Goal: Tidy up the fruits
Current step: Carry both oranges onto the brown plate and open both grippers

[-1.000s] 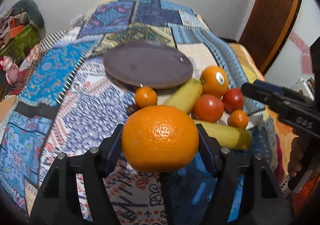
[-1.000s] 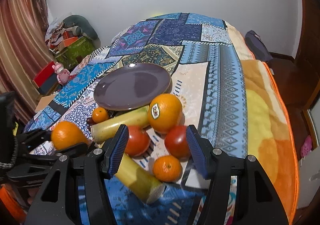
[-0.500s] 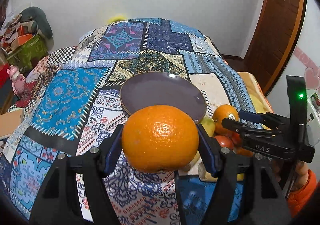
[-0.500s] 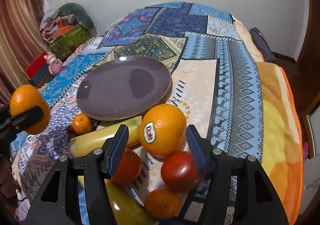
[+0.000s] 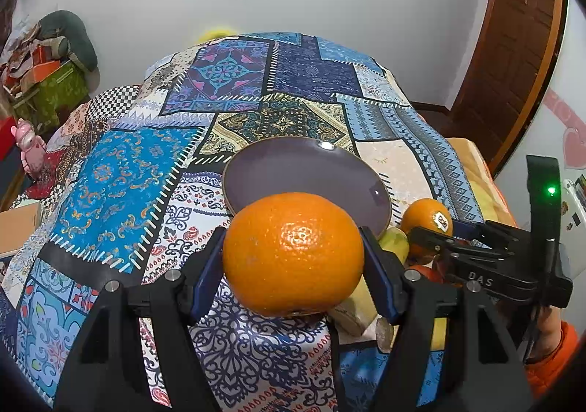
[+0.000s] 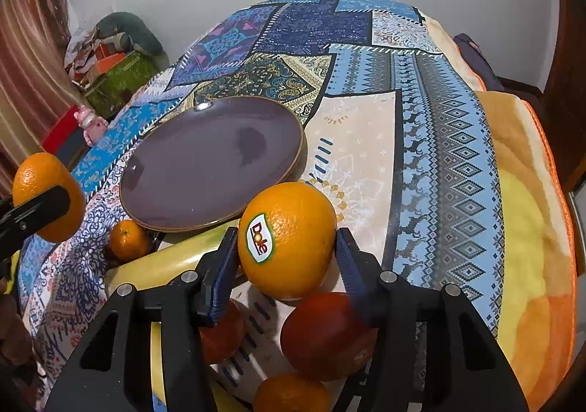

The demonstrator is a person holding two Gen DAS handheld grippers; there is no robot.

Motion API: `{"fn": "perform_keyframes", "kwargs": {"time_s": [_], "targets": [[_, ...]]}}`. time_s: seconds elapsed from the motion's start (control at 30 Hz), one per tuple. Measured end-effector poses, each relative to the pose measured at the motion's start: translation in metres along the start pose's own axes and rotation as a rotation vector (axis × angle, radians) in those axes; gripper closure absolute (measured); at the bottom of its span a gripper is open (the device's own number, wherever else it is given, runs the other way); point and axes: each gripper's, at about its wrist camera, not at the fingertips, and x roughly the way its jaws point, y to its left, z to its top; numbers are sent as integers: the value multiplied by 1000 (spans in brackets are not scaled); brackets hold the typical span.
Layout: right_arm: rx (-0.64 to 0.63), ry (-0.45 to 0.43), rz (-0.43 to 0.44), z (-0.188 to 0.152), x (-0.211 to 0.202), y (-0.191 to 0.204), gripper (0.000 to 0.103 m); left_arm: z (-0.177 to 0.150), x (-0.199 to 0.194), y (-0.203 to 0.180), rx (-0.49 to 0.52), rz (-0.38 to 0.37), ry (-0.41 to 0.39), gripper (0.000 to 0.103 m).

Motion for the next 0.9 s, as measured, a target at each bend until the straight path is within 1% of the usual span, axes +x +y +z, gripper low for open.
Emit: {"fn": "perform_keyframes", "kwargs": {"time_s": [0.1, 0.3, 0.6, 0.77, 0.9], "targets": [[-4, -11, -9, 2, -4, 1, 56, 4, -2, 3, -2, 12, -8, 34], [-9, -50, 5, 13, -18, 3, 56, 17, -9, 10, -2, 34, -42, 34], [-49, -146, 19, 49, -37, 19, 56, 46, -12, 19, 0, 42, -79, 34], [-71, -181, 27, 69, -36, 30, 56, 65, -7, 22, 4, 58, -101, 34], [-89, -189, 40, 83, -29, 38, 56, 79, -1, 25, 9, 66, -110, 34]]}}
